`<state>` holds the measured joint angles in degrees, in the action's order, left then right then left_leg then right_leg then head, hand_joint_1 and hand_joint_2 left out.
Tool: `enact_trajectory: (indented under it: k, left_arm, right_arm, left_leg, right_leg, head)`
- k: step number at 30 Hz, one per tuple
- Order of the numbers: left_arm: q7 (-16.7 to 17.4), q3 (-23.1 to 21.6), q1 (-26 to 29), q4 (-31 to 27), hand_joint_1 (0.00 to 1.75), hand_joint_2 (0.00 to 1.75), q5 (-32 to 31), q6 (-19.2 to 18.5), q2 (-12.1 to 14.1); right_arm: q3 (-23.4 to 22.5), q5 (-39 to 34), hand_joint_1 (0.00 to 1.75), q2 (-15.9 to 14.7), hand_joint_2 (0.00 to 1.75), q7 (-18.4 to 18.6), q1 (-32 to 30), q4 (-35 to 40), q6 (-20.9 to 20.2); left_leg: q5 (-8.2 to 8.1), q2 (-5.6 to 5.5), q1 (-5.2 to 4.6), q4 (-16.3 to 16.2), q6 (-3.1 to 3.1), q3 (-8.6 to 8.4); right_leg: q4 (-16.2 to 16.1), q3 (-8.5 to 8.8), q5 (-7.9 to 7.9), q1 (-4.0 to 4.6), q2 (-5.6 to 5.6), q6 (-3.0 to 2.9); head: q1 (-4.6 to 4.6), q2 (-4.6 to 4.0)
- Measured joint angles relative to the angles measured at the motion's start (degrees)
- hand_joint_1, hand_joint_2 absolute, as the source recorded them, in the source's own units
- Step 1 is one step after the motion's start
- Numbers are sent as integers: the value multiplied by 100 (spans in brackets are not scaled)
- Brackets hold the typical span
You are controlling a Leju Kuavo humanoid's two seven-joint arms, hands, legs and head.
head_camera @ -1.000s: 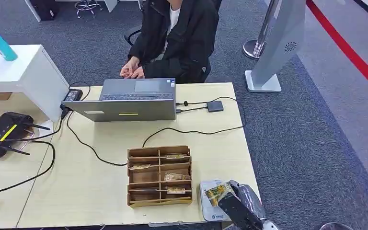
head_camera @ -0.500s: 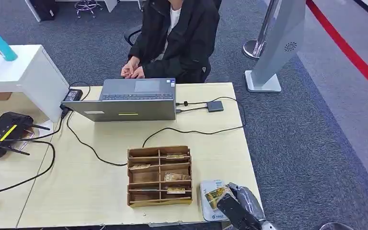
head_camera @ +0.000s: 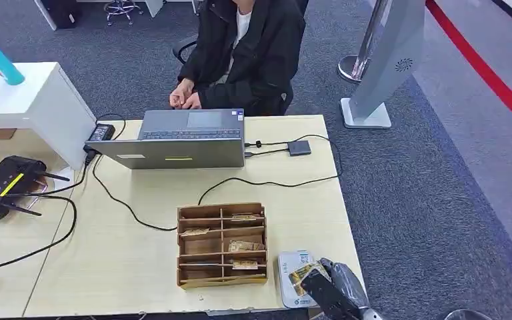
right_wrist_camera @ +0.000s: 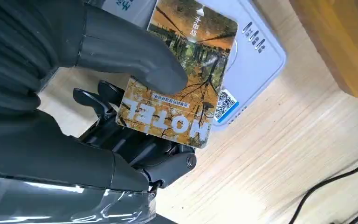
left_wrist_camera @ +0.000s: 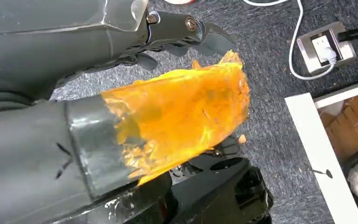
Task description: Pass the card to the sensor for recognition and then transmit it.
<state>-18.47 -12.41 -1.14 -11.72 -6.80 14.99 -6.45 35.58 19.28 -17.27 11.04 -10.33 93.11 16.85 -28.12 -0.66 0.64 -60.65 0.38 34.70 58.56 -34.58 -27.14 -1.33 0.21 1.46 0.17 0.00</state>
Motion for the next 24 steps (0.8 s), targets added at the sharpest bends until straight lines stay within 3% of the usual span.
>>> enact_trajectory:
  k: [24]
  left_arm:
    - [2, 0, 0, 0, 0, 0, -4, 0, 2]
  right_arm:
    - [52, 147, 175, 0, 175, 142, 59, -138, 94]
  left_leg:
    - [0, 0, 0, 0, 0, 0]
  right_leg:
    - [0, 0, 0, 0, 0, 0]
  head:
    - [0, 0]
